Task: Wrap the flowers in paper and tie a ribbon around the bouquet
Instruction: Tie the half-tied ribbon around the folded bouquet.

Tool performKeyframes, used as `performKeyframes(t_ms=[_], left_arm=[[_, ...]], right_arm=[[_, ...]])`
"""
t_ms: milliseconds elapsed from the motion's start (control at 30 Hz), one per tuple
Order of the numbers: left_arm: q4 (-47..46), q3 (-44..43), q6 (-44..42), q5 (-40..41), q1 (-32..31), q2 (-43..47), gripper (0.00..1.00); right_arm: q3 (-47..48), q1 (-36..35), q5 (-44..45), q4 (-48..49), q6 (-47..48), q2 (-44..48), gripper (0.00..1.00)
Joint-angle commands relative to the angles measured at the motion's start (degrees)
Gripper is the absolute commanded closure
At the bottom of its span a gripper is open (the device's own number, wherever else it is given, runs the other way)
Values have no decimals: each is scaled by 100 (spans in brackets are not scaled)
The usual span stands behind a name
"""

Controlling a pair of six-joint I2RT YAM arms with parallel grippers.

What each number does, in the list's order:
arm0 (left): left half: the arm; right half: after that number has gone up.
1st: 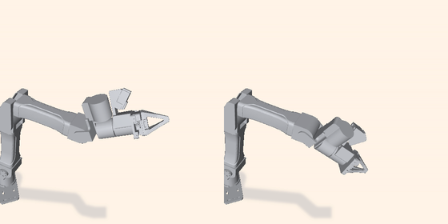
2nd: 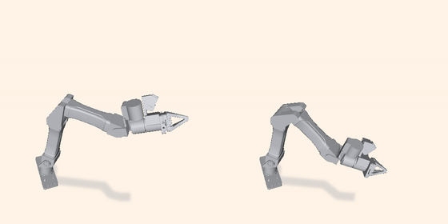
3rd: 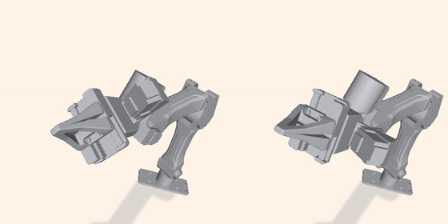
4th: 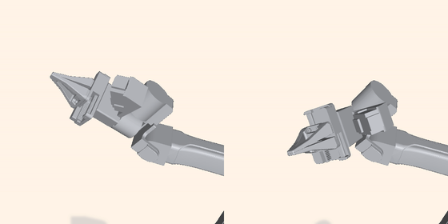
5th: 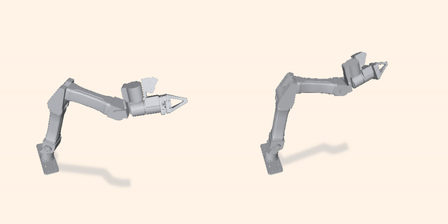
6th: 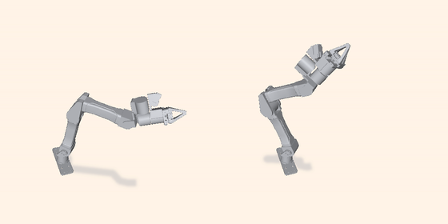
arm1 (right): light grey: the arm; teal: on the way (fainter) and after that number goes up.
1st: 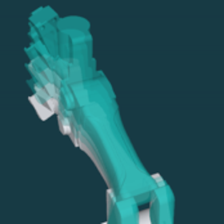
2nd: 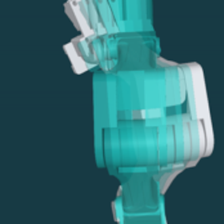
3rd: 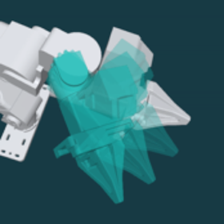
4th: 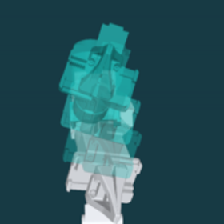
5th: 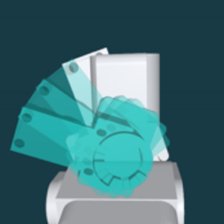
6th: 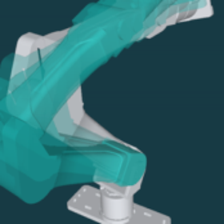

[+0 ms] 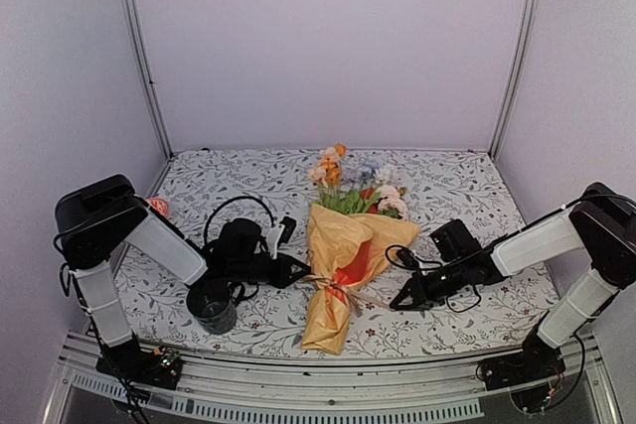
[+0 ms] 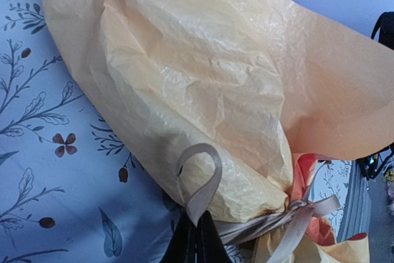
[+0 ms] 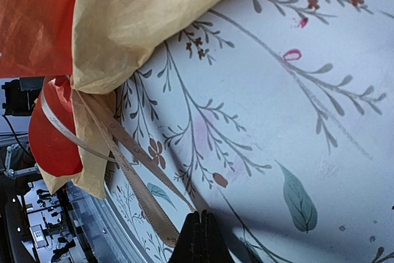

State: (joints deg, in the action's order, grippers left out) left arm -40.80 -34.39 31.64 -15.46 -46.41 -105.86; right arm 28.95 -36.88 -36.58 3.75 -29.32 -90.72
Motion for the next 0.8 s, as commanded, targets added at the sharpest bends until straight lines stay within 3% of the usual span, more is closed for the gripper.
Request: performKeyframes(t_ms=[0,100,233,300,467,633,767], left_arm=[[-125,143,-202,-245,109,97,95],[-499,426,-245,-309,106,356,60],[-842,879,-390,-207,63,937,40],[-881,993,-504,-103,30,1205,33],[-227,794,-789,546,6,1427,35],[1196,-137,-955,1038,11,788,57],[1686,-676,-1044,1147,13,268,70]], right_arm=[[37,85,312,-663,211,90,95],[105,84,490,-849,241,421,80],[291,138,893,-1293,292,940,64],[396,215,1114,-1417,288,1087,61],[783,261,1592,-1554,272,773,62],[1261,268,2011,-1561,156,16,66],[1713,286,2110,-1534,150,-574,68]])
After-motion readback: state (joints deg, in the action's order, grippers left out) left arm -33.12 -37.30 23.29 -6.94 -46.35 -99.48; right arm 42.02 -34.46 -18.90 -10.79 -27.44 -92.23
